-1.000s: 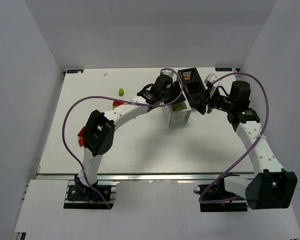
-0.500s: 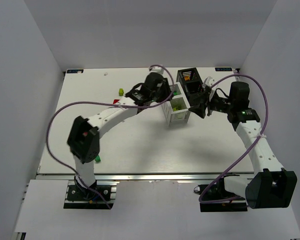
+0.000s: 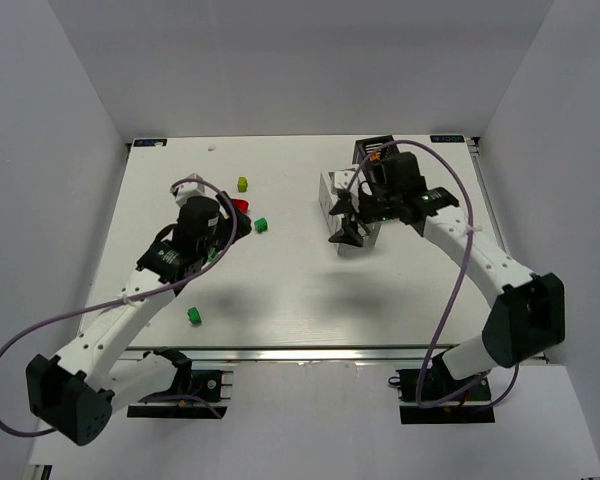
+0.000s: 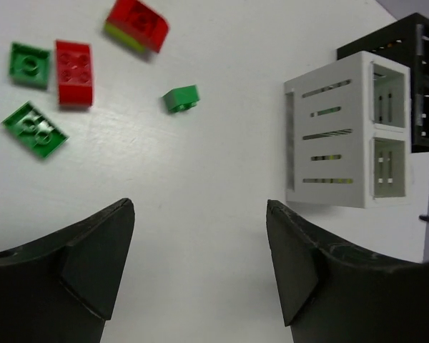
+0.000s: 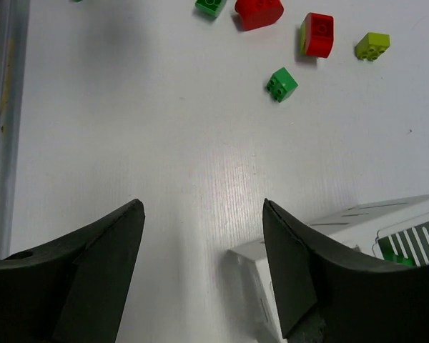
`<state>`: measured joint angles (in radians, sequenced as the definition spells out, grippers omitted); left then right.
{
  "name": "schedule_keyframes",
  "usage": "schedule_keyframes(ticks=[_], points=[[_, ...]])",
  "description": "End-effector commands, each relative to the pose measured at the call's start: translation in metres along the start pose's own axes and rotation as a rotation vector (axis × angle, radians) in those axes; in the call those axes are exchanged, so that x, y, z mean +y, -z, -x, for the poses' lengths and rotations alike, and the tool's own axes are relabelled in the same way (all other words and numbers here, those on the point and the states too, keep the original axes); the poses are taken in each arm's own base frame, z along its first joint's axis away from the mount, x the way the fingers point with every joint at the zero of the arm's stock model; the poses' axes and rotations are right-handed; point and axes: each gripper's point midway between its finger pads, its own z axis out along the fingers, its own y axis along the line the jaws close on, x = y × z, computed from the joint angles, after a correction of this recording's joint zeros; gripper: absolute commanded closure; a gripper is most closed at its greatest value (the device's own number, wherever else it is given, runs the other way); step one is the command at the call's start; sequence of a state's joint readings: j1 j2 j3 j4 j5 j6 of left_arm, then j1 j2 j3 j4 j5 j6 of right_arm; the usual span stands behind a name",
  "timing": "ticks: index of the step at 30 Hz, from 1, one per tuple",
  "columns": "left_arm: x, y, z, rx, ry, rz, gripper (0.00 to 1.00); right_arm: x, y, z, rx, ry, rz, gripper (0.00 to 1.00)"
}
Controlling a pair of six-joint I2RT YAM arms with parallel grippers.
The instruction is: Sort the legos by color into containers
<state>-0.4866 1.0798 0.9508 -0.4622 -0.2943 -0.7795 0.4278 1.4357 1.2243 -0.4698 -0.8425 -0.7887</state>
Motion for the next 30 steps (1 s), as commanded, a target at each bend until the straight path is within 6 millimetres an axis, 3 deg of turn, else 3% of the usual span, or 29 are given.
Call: schedule_keyframes(ticks=[1,3,5,7,9,10,11,13,14,16,23,28,30], points=[[0.032,0.019,-0.004,-0.025,0.046,0.099,0.16,-0.033,-0.012,0.025,0.008,0.032,-0.089,0.28],[0.045,0.027,-0.011,-0.025,0.073,0.128,0.16,-0.047,-0.028,0.035,0.021,-0.030,-0.126,0.30],[0.060,0.030,-0.020,-0.022,0.096,0.166,0.16,-0.048,-0.052,0.030,0.064,-0.113,-0.137,0.31],[0.065,0.038,-0.020,-0.039,0.119,0.159,0.16,-0.057,-0.066,0.039,0.070,-0.160,-0.181,0.30],[0.073,0.042,-0.022,-0.048,0.131,0.178,0.16,-0.061,-0.090,0.027,0.120,-0.279,-0.229,0.30],[0.076,0.044,-0.023,-0.052,0.131,0.183,0.15,-0.070,-0.095,0.037,0.109,-0.304,-0.258,0.29],[0.079,0.049,-0.020,-0.065,0.134,0.192,0.15,-0.073,-0.110,0.023,0.149,-0.350,-0.285,0.28],[0.083,0.053,-0.019,-0.074,0.131,0.204,0.15,-0.078,-0.123,0.030,0.139,-0.416,-0.322,0.28],[0.086,0.056,-0.018,-0.077,0.129,0.213,0.14,-0.085,-0.132,0.018,0.170,-0.439,-0.365,0.26],[0.089,0.059,-0.016,-0.089,0.129,0.224,0.14,-0.094,-0.146,0.014,0.183,-0.464,-0.410,0.24],[0.095,0.062,-0.015,-0.113,0.133,0.234,0.13,-0.119,-0.177,-0.010,0.215,-0.501,-0.496,0.16],[0.099,0.062,-0.015,-0.113,0.122,0.253,0.12,-0.119,-0.204,-0.029,0.232,-0.530,-0.463,0.12],[0.099,0.062,-0.014,-0.117,0.122,0.254,0.12,-0.119,-0.214,-0.026,0.218,-0.525,-0.446,0.11]])
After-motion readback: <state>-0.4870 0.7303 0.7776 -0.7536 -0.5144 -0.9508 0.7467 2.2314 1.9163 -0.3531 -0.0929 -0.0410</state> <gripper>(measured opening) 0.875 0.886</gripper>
